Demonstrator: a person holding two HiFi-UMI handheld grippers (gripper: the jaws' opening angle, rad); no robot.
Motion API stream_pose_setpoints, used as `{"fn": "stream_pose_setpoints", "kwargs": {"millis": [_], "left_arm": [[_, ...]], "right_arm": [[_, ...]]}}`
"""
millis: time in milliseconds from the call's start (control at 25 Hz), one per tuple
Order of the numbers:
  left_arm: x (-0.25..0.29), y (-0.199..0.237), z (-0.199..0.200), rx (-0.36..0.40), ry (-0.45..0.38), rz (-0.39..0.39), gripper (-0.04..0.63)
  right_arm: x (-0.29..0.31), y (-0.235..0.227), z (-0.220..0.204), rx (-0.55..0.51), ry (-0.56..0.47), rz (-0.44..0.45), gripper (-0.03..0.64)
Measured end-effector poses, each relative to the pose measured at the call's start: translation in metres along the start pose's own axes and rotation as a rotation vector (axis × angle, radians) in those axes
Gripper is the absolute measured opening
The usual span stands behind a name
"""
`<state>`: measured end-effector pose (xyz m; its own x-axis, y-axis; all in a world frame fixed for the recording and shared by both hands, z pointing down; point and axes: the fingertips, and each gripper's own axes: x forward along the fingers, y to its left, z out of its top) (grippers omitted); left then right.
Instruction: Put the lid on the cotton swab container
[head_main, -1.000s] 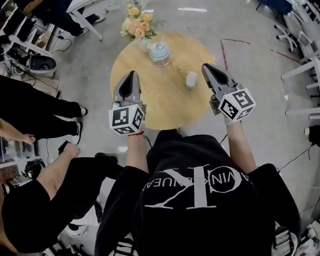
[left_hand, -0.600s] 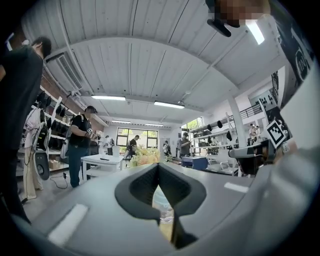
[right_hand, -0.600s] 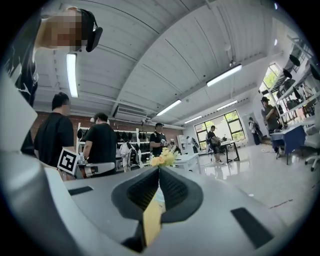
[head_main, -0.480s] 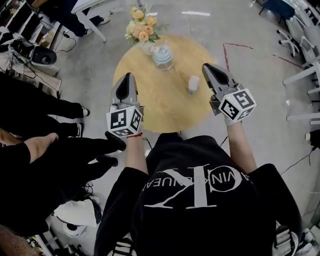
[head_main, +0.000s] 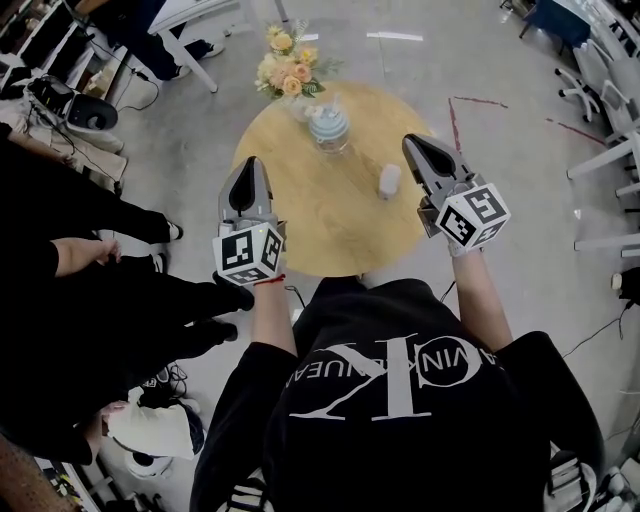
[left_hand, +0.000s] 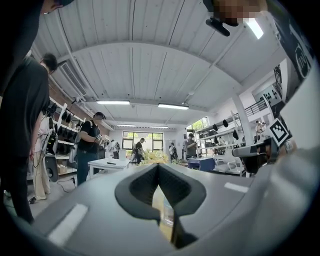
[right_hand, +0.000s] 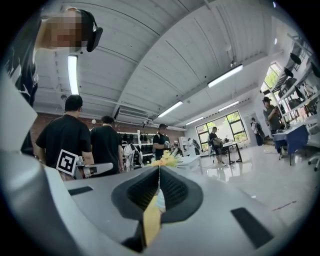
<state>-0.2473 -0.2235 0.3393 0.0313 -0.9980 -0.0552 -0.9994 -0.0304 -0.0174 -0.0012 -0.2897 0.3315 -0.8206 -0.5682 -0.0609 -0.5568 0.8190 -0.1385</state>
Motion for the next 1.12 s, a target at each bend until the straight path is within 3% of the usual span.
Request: {"fn": "stream_pose_setpoints", "kwargs": {"millis": [1120], "left_arm": [[-0.006, 0.022, -0.005, -0.008, 0.011, 0.047, 0.011]], "right_arm": [[0.017, 0.004, -0.009, 0.018, 0.008, 0.011, 0.015]]}}
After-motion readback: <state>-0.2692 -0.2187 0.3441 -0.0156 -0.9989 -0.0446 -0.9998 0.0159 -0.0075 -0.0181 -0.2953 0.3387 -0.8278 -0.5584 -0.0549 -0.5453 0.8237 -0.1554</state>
